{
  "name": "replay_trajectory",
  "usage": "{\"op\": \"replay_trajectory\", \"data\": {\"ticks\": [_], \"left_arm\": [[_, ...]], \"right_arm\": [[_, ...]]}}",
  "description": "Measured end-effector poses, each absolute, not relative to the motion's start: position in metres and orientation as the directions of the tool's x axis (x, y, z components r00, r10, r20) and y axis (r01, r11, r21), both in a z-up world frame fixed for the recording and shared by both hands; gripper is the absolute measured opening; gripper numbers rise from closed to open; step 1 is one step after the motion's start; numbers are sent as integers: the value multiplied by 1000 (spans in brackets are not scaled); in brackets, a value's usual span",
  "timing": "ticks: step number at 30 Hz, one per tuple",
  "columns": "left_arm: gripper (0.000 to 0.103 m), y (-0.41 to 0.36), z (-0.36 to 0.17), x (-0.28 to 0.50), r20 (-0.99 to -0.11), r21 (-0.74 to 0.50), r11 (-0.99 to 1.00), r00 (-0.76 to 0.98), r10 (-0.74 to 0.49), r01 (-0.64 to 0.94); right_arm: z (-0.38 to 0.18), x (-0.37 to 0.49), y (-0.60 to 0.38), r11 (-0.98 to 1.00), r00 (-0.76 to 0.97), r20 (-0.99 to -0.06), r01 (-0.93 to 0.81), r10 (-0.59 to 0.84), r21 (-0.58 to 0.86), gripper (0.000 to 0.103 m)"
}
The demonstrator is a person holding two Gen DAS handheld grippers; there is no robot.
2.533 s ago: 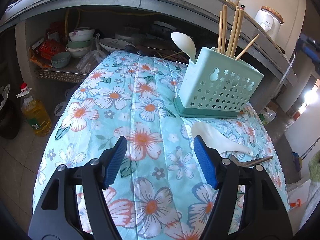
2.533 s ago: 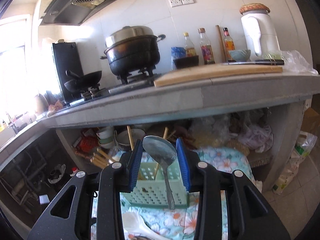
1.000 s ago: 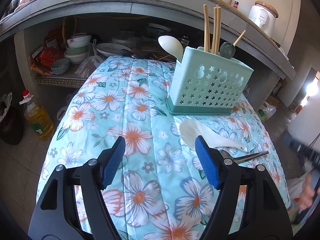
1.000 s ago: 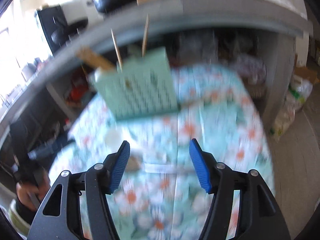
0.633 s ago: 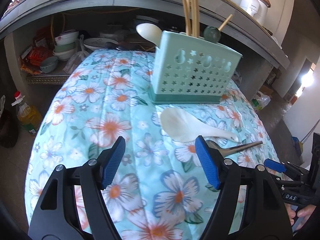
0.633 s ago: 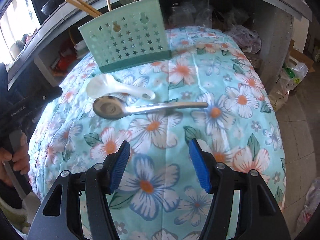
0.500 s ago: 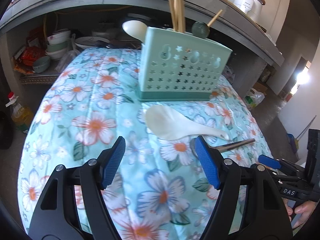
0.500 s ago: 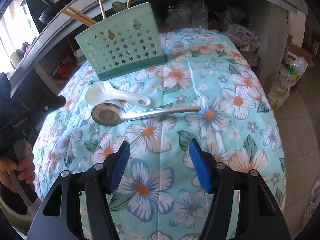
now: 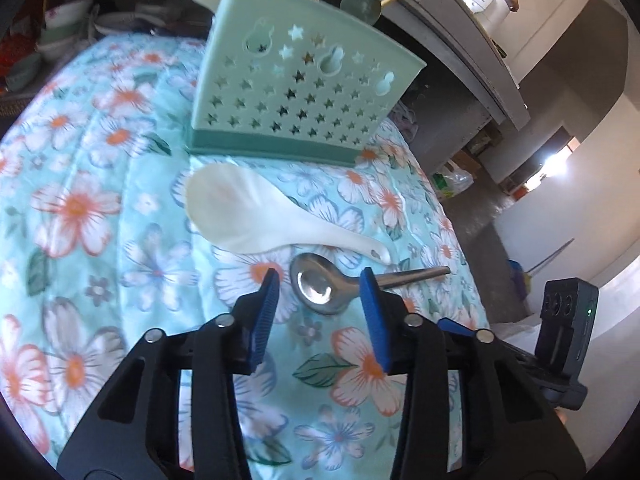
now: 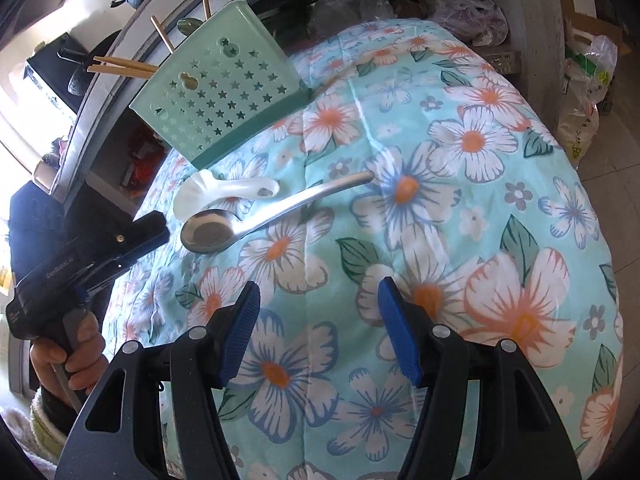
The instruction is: Organize utensils
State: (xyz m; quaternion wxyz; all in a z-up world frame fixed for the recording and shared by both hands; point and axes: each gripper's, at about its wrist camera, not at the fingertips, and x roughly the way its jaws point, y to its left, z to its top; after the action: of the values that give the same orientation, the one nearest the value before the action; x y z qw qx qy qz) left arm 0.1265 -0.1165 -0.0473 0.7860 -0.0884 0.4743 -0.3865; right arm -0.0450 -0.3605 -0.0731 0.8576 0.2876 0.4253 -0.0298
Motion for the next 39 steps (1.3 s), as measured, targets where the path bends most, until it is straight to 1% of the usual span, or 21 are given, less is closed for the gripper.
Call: {"op": "replay_trajectory", "data": {"ticks": [3, 4, 7, 9, 16, 18, 19, 22, 28, 31, 35, 39], "left_arm": [[31, -123, -58, 131, -685, -532, 685, 223, -694, 497], [27, -124, -63, 133, -690, -545, 686, 207, -694, 483], [20, -128, -75, 138, -689, -590, 678, 165, -706, 438], [18, -130, -81, 138, -695, -591, 686, 162, -700, 426], [17, -131, -87, 142, -700, -597, 704, 177, -691, 385], [15, -131, -88, 143, -707, -593, 715, 185, -683, 370], [12, -132, -88, 145, -710, -589, 720, 189, -678, 367], [10, -134, -86, 144, -720, -572, 730, 197, -665, 374], [3, -125, -62, 139, -701, -556, 730, 247, -669, 397], [2, -111, -41, 137, -677, -545, 728, 295, -675, 415], [1, -85, -11, 135, -657, -499, 744, 367, -659, 444], [1, -49, 12, 140, -638, -475, 769, 434, -636, 427]], "right_arm": [[-74, -45, -360, 834, 639, -745, 292, 194, 467, 60], [-74, -46, -360, 833, 640, -743, 292, 195, 470, 60], [-75, -46, -362, 824, 645, -736, 293, 204, 485, 60], [-75, -47, -362, 821, 648, -733, 293, 206, 490, 60], [-76, -50, -364, 810, 662, -720, 295, 209, 507, 60], [-77, -50, -364, 806, 666, -715, 295, 211, 513, 60], [-77, -50, -364, 804, 668, -713, 295, 213, 517, 60], [-79, -52, -365, 799, 672, -707, 292, 219, 525, 60], [-79, -52, -365, 795, 676, -702, 289, 225, 534, 60], [-79, -53, -366, 795, 676, -702, 290, 223, 533, 60], [-78, -53, -364, 801, 673, -708, 293, 215, 522, 60], [-77, -51, -362, 813, 666, -719, 299, 198, 500, 60]]}}
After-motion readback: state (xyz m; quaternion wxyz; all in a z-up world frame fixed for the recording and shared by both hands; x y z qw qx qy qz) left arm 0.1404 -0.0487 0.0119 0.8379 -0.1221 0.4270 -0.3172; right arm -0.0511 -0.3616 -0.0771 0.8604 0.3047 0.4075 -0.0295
